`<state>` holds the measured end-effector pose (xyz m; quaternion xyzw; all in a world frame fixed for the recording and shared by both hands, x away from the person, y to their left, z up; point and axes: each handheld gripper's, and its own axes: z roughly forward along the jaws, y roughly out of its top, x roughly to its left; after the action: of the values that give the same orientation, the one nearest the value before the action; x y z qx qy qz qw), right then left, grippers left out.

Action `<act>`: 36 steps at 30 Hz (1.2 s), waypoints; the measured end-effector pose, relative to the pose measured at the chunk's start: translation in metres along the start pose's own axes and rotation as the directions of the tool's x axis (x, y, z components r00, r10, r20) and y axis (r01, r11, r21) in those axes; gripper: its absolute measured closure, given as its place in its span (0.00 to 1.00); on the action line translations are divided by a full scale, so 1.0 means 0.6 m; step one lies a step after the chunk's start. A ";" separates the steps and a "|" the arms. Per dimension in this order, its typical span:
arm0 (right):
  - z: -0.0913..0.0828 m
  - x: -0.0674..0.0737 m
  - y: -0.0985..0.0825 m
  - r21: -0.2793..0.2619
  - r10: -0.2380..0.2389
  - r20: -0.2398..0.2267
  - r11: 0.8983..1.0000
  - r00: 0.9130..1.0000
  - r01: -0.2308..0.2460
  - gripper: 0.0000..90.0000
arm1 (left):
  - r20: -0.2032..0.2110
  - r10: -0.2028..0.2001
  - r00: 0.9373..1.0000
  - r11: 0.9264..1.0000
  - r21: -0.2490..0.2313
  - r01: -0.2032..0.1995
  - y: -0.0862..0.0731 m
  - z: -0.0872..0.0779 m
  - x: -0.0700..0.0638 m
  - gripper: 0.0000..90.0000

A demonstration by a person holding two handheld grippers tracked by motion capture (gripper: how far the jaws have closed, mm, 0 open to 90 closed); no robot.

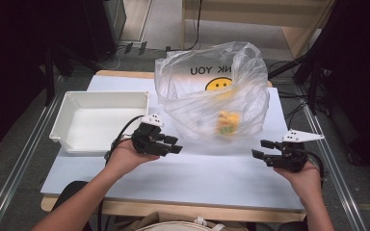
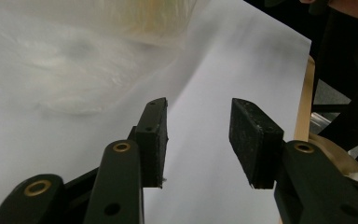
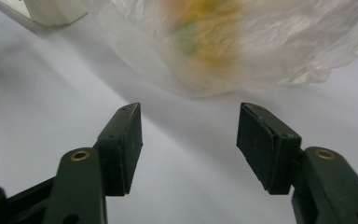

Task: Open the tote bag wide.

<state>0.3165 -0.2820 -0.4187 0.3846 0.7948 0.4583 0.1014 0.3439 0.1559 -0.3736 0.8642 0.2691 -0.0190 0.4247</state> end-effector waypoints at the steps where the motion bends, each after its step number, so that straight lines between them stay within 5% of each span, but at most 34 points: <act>1: -0.003 -0.003 0.003 -0.001 -0.007 -0.005 1.000 1.000 0.007 0.49 | 0.001 0.003 1.000 1.000 -0.003 -0.003 0.006 -0.005 0.002 0.69; 6: -0.022 -0.022 0.026 -0.022 -0.026 -0.029 0.999 0.999 0.025 0.53 | -0.020 0.016 1.000 1.000 -0.022 -0.017 0.040 -0.025 0.011 0.76; 11: -0.052 -0.045 0.086 -0.041 -0.045 -0.050 0.998 0.998 0.043 0.64 | -0.033 0.043 0.999 0.997 -0.058 -0.045 0.096 -0.057 0.021 0.84; 18: -0.071 -0.062 0.150 -0.036 -0.048 -0.084 0.998 0.995 0.045 0.79 | -0.031 0.049 0.998 0.996 -0.068 -0.051 0.140 -0.072 0.036 0.89; 28: -0.066 -0.051 0.257 -0.046 -0.171 -0.095 0.985 0.981 0.167 0.99 | -0.045 0.057 0.997 0.996 -0.067 -0.060 0.220 -0.092 0.064 0.94; 36: -0.045 -0.052 0.329 -0.043 -0.210 -0.096 0.978 0.973 0.206 1.00 | -0.078 0.071 0.994 0.996 -0.053 -0.075 0.263 -0.093 0.084 0.96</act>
<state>0.4264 -0.2654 -0.2503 0.2741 0.8272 0.4768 0.1153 0.4516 0.1422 -0.2369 0.8614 0.2537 0.0370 0.4386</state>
